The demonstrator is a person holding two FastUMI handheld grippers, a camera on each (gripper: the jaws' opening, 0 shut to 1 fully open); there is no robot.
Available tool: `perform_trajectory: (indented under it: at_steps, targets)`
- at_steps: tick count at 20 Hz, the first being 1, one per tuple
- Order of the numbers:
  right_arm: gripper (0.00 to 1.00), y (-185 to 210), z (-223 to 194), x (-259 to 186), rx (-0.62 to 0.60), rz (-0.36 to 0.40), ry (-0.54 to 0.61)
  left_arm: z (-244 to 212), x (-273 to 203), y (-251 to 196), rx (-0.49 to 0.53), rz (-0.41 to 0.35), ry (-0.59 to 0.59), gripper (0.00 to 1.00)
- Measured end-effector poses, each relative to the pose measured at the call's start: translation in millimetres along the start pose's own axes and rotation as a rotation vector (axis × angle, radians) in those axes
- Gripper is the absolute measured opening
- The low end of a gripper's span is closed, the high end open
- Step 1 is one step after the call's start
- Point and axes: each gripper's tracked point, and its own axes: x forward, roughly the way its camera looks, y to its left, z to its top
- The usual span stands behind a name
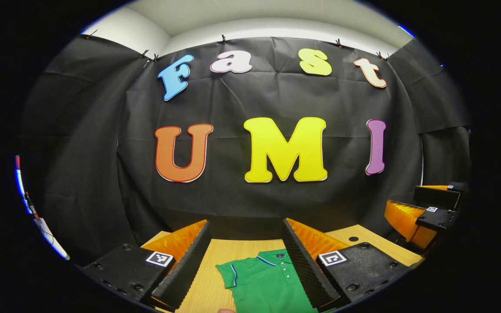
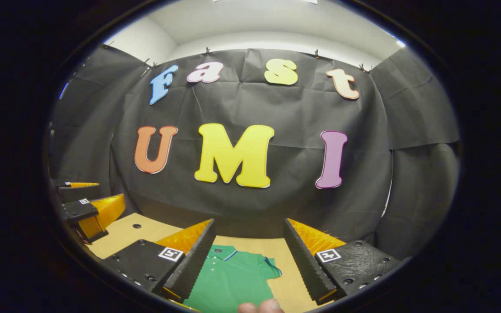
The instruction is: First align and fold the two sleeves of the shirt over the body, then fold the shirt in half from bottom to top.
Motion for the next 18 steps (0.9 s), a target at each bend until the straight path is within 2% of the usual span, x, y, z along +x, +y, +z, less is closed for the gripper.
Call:
perform_trajectory:
  at_steps: [4, 9, 13, 18]
  targets:
    - [0.95, -14, -6, 10, 0.003, -0.017, 0.023, 0, 6, 0, 0.007, 0.001, -0.001, 1.0]
    - [0.95, -28, -29, 33, -0.021, -0.001, 0.089, 3, 12, -8, 0.022, 0.007, -0.003, 1.0]
    - [0.97, -51, -81, 68, -0.03, 0.028, 0.199, -3, 18, -16, 0.005, 0.016, 0.013, 1.0]
    - [0.95, -87, -165, 128, -0.056, 0.056, 0.358, 3, 26, -21, 0.03, 0.055, 0.005, 1.0]
